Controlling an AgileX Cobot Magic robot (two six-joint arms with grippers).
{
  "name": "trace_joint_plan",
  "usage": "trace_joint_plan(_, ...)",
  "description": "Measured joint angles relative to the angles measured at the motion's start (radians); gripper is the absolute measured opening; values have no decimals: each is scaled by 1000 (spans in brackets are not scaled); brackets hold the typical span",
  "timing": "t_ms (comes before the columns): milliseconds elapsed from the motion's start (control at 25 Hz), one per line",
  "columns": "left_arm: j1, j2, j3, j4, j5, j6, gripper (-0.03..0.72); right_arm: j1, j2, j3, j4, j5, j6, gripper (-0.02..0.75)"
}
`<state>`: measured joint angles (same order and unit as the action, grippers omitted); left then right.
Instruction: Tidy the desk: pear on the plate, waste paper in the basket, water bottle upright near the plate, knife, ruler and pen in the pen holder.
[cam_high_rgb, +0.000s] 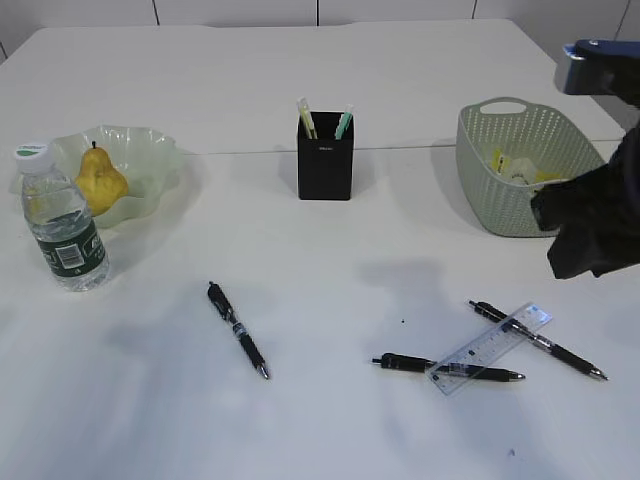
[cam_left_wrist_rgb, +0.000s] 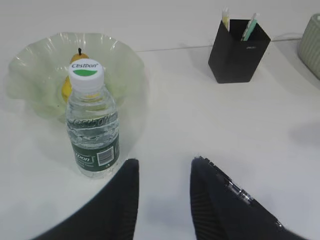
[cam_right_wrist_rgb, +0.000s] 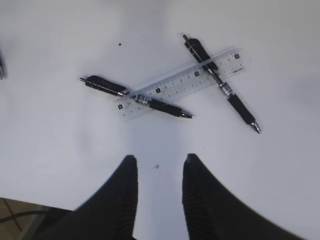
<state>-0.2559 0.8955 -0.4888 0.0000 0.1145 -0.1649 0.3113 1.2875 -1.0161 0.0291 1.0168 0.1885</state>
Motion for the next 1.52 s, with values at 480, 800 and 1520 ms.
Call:
trace_joint_plan(480,0,-2,0,0,21,0,240,0,122,-36,-46,23,412,262)
trace_joint_plan(800,0,-2,0,0,21,0,239,0,182,-36,-46,23,450,262)
trace_joint_plan(1520,0,-26,0,-27,23,0,239,0,370,-36,-1,-101,743,492)
